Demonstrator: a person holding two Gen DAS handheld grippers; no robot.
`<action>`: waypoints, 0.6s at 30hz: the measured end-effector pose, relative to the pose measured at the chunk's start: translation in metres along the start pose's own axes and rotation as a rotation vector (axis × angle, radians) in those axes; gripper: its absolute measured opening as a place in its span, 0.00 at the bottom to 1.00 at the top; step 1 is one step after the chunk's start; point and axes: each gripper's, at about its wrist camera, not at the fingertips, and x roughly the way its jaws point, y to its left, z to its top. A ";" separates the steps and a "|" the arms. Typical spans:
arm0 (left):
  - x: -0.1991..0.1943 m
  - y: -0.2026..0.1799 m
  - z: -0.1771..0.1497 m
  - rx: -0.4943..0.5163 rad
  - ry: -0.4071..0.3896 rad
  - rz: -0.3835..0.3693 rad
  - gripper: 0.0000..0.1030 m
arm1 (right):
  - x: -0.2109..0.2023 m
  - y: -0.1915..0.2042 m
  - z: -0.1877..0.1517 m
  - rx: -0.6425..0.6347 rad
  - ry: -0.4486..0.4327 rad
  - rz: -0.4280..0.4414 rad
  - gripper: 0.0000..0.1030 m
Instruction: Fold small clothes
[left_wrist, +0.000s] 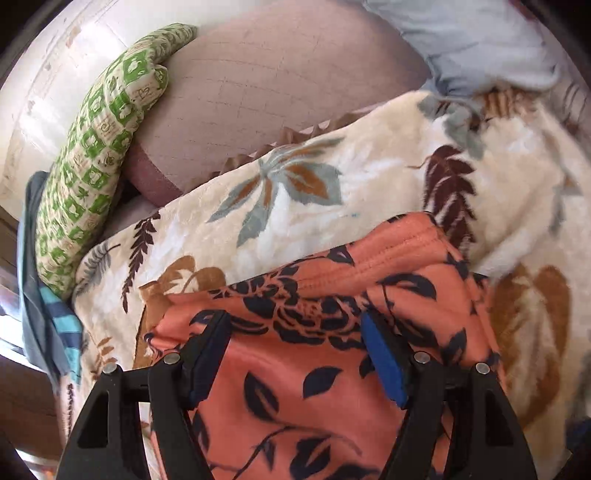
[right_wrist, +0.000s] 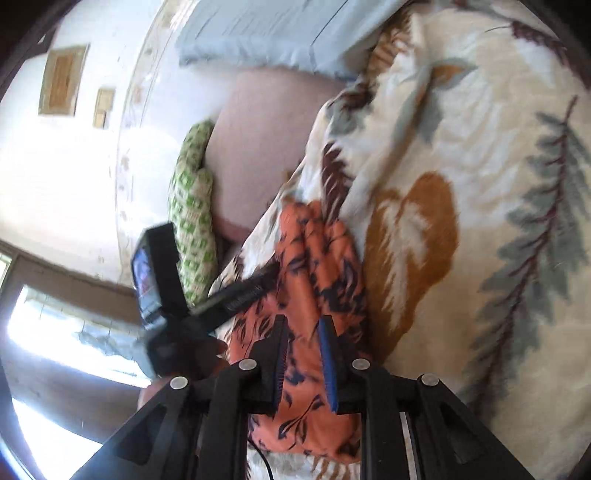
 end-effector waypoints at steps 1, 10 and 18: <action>0.006 -0.003 0.002 -0.013 0.007 0.011 0.71 | -0.001 -0.003 0.003 0.012 -0.006 -0.002 0.19; -0.013 0.027 -0.001 -0.130 0.019 -0.089 0.71 | -0.006 0.010 0.018 -0.034 -0.026 -0.033 0.19; -0.089 0.082 -0.090 -0.098 -0.115 -0.003 0.77 | -0.003 0.039 0.003 -0.118 0.052 0.009 0.19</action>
